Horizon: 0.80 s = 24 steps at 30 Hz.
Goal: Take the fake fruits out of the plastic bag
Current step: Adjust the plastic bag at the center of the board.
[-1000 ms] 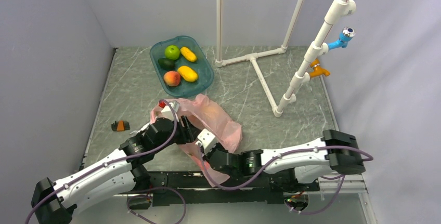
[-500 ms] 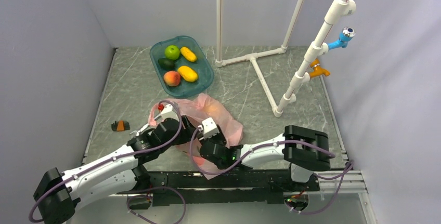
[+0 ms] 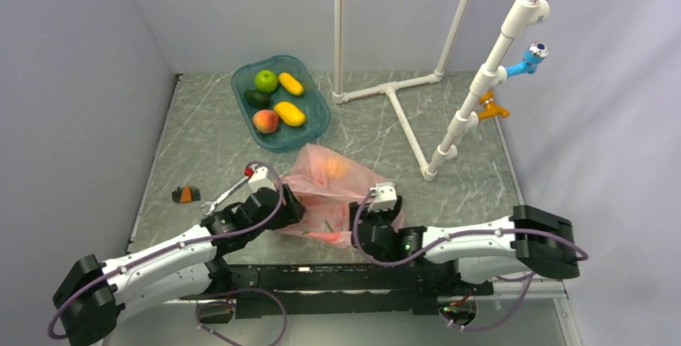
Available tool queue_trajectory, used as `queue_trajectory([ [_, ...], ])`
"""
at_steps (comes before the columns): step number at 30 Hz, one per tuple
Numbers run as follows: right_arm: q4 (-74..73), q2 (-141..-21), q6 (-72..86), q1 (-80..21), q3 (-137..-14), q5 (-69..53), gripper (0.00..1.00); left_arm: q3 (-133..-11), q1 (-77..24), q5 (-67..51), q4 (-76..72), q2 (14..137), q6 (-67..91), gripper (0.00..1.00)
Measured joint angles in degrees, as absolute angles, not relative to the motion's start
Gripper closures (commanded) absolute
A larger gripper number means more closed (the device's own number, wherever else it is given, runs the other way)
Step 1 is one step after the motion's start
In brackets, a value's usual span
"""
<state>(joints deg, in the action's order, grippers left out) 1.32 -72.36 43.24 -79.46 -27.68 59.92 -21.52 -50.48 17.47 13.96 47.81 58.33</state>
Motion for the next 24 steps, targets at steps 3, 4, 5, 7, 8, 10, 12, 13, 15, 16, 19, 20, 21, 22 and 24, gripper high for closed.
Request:
queue_trajectory([
  [3, -1.04, -67.51, 46.13, -78.61, -23.20, 59.96, 0.11, -21.32, -50.46, 17.17, 13.54, 47.27, 58.19, 0.26],
  [4, -2.42, -66.74, 46.92, -78.70, -22.81, 59.99, 0.11, -21.21, -50.46, 16.71, 13.21, 46.89, 58.06, 0.25],
  [5, -3.49, -66.37, 47.44, -78.87, -22.76, 60.01, 0.10, -21.08, -50.43, 15.97, 12.67, 46.33, 57.69, 0.23],
  [7, -4.19, -65.63, 47.07, -79.79, -22.74, 59.99, 0.09, -20.91, -50.43, 13.87, 11.03, 45.36, 56.51, 0.20],
  [8, -4.12, -64.97, 45.74, -80.73, -22.74, 59.64, 0.09, -20.88, -50.43, 12.34, 9.91, 44.97, 55.75, 0.18],
  [10, -2.07, -63.16, 41.45, -81.97, -22.41, 57.41, 0.07, -20.93, -50.43, 8.40, 6.81, 44.51, 53.10, 0.15],
  [12, 0.27, -61.01, 37.67, -82.39, -21.93, 54.41, 0.06, -21.71, -50.43, 4.12, 5.43, 44.51, 50.39, 0.13],
  [13, 1.43, -59.77, 35.90, -82.39, -21.74, 52.77, 0.05, -22.61, -50.43, 1.76, 5.30, 44.53, 48.69, 0.12],
  [15, 3.27, -57.54, 33.26, -82.35, -21.50, 50.24, 0.05, -25.45, -50.43, -3.40, 5.82, 44.64, 45.56, 0.09],
  [16, 4.16, -56.01, 31.90, -82.06, -21.43, 48.73, 0.05, -27.14, -50.43, -5.78, 6.39, 44.56, 44.01, 0.07],
  [19, 6.22, -52.99, 29.82, -80.71, -21.37, 45.84, 0.07, -32.47, -50.43, -12.43, 9.26, 42.85, 40.16, 0.01],
  [20, 6.98, -52.07, 29.23, -79.81, -21.21, 44.84, 0.09, -34.33, -50.43, -14.50, 10.87, 41.67, 38.94, 0.01],
  [21, 7.57, -51.42, 28.75, -78.94, -20.93, 43.94, 0.09, -36.12, -50.43, -16.45, 12.29, 40.40, 37.87, 0.01],
  [22, 7.97, -50.94, 28.42, -78.22, -20.69, 42.96, 0.10, -37.91, -50.43, -18.37, 13.54, 39.16, 36.91, 0.01],
  [24, 8.29, -50.78, 28.03, -77.19, -20.36, 41.71, 0.13, -41.80, -50.43, -21.41, 15.97, 37.60, 35.53, 0.01],
])
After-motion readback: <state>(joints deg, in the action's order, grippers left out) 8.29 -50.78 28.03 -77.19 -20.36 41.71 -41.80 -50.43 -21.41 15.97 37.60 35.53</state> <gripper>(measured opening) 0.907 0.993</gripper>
